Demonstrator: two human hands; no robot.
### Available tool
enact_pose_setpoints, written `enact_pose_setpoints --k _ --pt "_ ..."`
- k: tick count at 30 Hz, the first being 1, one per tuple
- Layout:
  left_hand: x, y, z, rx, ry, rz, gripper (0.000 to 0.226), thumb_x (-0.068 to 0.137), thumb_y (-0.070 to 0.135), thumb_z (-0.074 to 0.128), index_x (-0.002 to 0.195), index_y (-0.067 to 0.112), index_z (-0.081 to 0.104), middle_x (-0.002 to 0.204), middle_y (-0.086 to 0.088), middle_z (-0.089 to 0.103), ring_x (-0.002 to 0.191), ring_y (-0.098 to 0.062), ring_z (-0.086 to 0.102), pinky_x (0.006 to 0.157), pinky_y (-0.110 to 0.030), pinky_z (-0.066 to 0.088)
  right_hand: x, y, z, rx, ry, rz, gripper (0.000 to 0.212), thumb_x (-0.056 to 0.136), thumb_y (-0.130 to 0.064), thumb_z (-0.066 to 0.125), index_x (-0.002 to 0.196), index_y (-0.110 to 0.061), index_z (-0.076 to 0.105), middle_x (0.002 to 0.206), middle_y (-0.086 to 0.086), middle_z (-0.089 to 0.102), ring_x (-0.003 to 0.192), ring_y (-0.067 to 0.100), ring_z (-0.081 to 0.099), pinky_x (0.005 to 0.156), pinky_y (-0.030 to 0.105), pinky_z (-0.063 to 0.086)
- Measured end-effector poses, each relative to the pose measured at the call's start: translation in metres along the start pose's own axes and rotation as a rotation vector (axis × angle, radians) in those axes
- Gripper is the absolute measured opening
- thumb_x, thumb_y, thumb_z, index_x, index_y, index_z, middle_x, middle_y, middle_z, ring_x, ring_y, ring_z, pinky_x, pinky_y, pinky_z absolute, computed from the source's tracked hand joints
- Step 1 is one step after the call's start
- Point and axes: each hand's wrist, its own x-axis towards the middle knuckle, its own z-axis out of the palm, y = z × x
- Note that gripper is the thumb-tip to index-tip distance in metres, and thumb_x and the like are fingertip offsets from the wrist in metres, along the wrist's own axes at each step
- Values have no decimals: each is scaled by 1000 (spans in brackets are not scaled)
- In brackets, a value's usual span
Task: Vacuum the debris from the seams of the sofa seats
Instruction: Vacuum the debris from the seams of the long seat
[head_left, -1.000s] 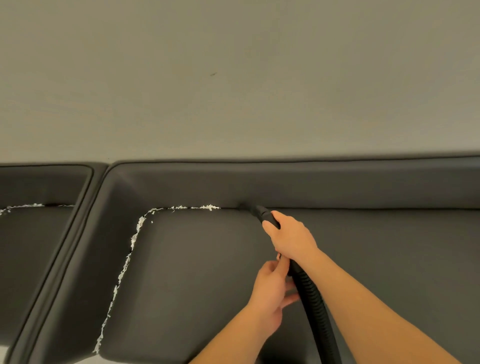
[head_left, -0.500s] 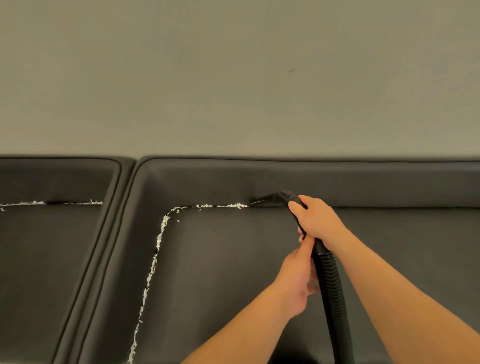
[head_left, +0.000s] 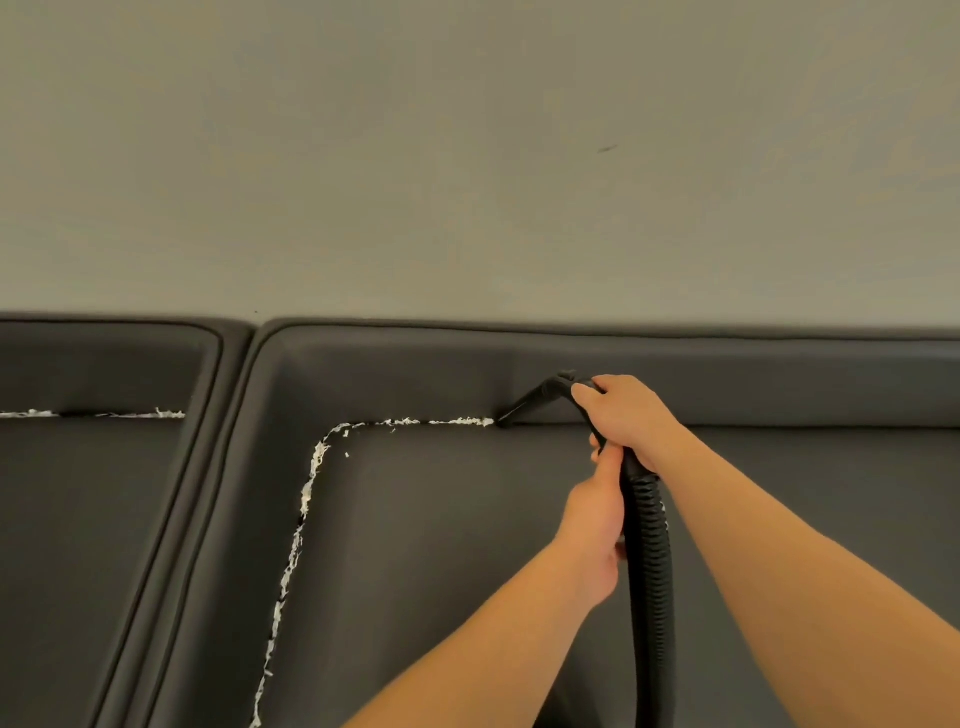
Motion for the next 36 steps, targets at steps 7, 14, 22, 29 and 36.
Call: enact_pose_setpoints --k 7,14,22,29,36 --pt "24 1 11 -19 54 -10 60 98 61 50 119 9 72 89 -4 73 79 -18 70 78 -31 59 35 20 11 52 -4 33 29 97 -38 43 91 -12 54 75 11 72 82 35 72 85 52 59" --pt "41 6 14 61 117 65 61 98 62 47 108 6 70 78 -5 70 67 -17 64 66 -28 53 53 35 9 376 -17 154 29 99 -35 48 99 -7 57 69 15 66 58 30 66 62 38 60" --pt "49 -46 55 376 31 -155 51 88 54 59 122 16 61 112 -10 73 96 -24 71 87 -38 57 22 143 -20 957 11 537 39 103 -37 56 98 2 56 66 18 56 52 27 55 54 37 51" --pt "29 -33 44 108 98 -167 57 103 55 44 114 4 67 80 -11 72 62 -22 64 65 -34 59 9 109 1 460 -1 127 26 101 -35 50 99 -13 63 70 10 62 60 30 65 68 44 57" --pt "-26 -26 44 -102 113 -55 56 102 60 39 112 18 75 101 -4 80 95 -20 77 93 -39 60 -19 58 -5 -156 -84 -170 30 101 -44 43 94 -17 54 82 2 64 78 24 64 69 37 48"
